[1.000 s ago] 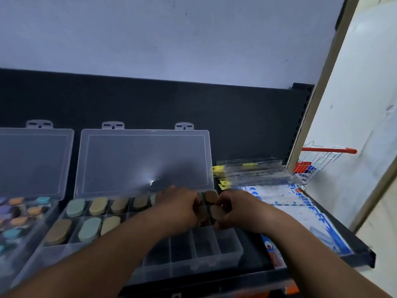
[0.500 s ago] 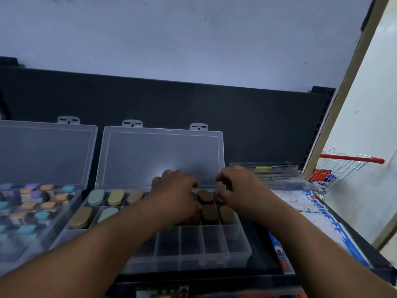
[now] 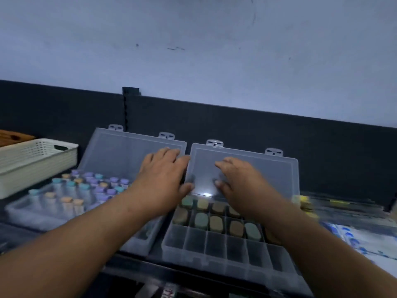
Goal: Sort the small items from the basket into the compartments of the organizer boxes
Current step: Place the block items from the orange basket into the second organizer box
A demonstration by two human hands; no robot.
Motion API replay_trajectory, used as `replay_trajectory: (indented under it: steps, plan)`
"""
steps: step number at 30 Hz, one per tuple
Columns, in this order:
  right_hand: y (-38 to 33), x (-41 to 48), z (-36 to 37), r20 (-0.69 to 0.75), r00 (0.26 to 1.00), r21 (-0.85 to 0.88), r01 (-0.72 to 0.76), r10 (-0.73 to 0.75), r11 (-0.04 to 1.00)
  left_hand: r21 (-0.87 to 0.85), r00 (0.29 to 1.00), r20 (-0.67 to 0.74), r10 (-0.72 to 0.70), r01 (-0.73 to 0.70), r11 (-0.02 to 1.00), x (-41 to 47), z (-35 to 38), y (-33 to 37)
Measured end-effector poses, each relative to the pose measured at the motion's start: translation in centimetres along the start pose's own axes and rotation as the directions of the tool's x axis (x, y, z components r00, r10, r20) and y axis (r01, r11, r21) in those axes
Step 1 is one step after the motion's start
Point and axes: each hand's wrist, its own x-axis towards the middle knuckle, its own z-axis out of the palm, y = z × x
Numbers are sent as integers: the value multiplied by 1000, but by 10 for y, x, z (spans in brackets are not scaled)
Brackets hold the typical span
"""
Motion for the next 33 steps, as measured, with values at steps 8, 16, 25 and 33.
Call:
replay_trajectory:
  steps: [8, 16, 25, 33]
  plan:
    - [-175, 60, 29, -42, 976, 43, 216, -215, 975, 100, 985, -58, -164, 170, 980, -74, -58, -172]
    - [-351, 104, 63, -20, 947, 145, 320, -321, 936, 164, 949, -25, -314, 313, 935, -160, -109, -337]
    - [-464, 173, 87, 53, 913, 199, 387, -404, 900, 139, 891, 24, -453, 445, 884, -180, -129, -459]
    - [-518, 264, 120, 86, 872, 274, 445, -483, 852, 136, 838, 40, -545, 536, 833, -168, -117, -540]
